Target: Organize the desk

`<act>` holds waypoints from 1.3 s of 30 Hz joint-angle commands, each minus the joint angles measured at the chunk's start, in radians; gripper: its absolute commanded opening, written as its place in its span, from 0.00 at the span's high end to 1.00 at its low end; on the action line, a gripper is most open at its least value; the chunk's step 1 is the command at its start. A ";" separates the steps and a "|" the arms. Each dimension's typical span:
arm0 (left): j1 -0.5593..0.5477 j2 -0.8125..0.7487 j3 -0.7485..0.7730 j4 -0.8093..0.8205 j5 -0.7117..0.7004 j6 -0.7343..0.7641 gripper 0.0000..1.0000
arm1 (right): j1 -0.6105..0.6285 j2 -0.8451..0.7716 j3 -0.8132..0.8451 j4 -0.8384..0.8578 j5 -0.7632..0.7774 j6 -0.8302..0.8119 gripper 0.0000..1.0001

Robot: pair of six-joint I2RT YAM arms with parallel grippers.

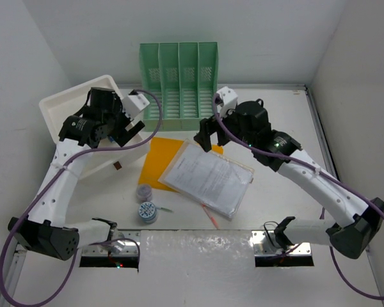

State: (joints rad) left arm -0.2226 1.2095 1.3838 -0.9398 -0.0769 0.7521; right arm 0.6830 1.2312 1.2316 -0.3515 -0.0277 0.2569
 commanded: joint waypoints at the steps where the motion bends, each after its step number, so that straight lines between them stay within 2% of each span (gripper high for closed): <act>1: 0.008 -0.013 0.110 0.010 0.002 -0.051 0.04 | 0.062 0.045 -0.059 0.095 -0.112 -0.063 0.01; 4: 0.008 -0.024 0.204 -0.008 0.020 -0.106 0.03 | 0.284 0.167 -0.066 0.123 -0.091 -0.203 0.01; 9: 0.011 -0.070 0.216 0.007 0.020 -0.158 0.03 | 0.453 0.362 -0.006 0.181 -0.141 -0.375 0.01; 12: 0.011 -0.117 0.149 0.041 0.012 -0.160 0.02 | 0.538 0.488 0.080 0.168 -0.196 -0.457 0.01; 16: 0.011 -0.151 0.104 0.035 0.014 -0.154 0.02 | 0.567 0.593 0.128 0.161 -0.205 -0.493 0.01; 21: 0.011 -0.168 0.046 0.090 -0.047 -0.149 0.02 | 0.575 0.671 0.114 0.296 -0.222 -0.478 0.01; 24: 0.011 -0.160 0.037 0.102 -0.044 -0.148 0.01 | 0.576 0.744 0.190 0.241 -0.262 -0.470 0.01; 28: 0.011 -0.154 0.046 0.104 -0.050 -0.135 0.01 | 0.576 0.783 0.204 0.203 -0.311 -0.455 0.01; 33: 0.011 -0.153 0.044 0.107 -0.049 -0.131 0.01 | 0.576 0.809 0.197 0.174 -0.249 -0.452 0.01; 36: 0.011 -0.146 0.050 0.104 -0.050 -0.128 0.01 | 0.581 0.826 0.204 0.125 -0.259 -0.456 0.06; 39: 0.011 -0.145 0.050 0.107 -0.049 -0.126 0.01 | 0.589 0.843 0.207 0.123 -0.218 -0.449 0.17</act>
State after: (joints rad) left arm -0.2222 1.0653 1.4185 -0.8791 -0.1188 0.6235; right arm 1.2602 2.0464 1.3983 -0.2127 -0.2768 -0.1986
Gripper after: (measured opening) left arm 0.988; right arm 0.856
